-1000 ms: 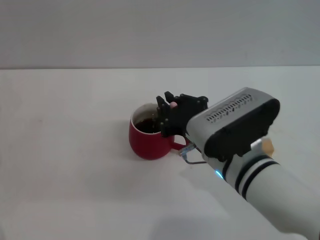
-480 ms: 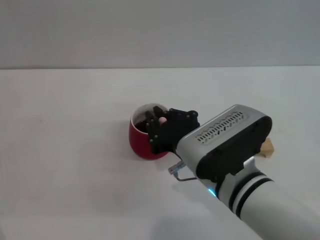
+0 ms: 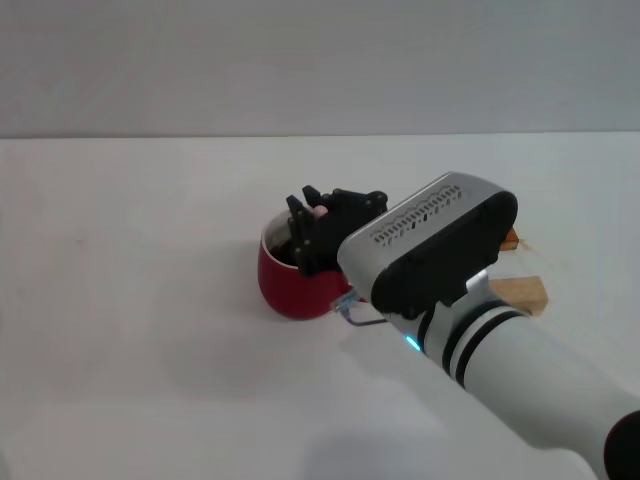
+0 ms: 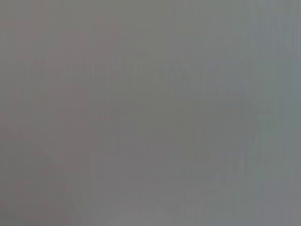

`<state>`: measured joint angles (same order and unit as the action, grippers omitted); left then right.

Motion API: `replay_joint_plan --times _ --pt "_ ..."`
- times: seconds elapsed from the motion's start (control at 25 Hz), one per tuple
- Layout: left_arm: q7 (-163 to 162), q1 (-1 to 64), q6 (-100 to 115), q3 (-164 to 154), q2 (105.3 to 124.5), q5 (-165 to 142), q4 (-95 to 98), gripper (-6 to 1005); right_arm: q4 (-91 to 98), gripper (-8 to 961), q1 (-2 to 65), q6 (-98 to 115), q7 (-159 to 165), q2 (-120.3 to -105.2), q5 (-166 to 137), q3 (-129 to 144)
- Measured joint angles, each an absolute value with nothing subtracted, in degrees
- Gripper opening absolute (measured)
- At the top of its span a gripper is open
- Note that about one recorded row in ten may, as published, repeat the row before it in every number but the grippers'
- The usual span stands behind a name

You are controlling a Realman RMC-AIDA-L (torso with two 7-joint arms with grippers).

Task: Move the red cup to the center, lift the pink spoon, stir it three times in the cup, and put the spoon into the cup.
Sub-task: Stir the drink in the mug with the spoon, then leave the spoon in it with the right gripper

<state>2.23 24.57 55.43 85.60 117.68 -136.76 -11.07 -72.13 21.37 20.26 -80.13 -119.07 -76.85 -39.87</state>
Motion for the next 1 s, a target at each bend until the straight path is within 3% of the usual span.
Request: replay_joint_plan --times 0.64,1.0 --pt "2.3 24.7 55.3 85.6 117.68 -136.8 -11.1 844 -78.3 132 13.5 20.5 -82.0 -118.47 -77.4 -40.6" --pt "2.4 24.7 55.3 85.6 117.68 -136.8 -11.1 844 -77.1 131 14.1 17.5 -82.1 -118.81 -77.1 -39.4"
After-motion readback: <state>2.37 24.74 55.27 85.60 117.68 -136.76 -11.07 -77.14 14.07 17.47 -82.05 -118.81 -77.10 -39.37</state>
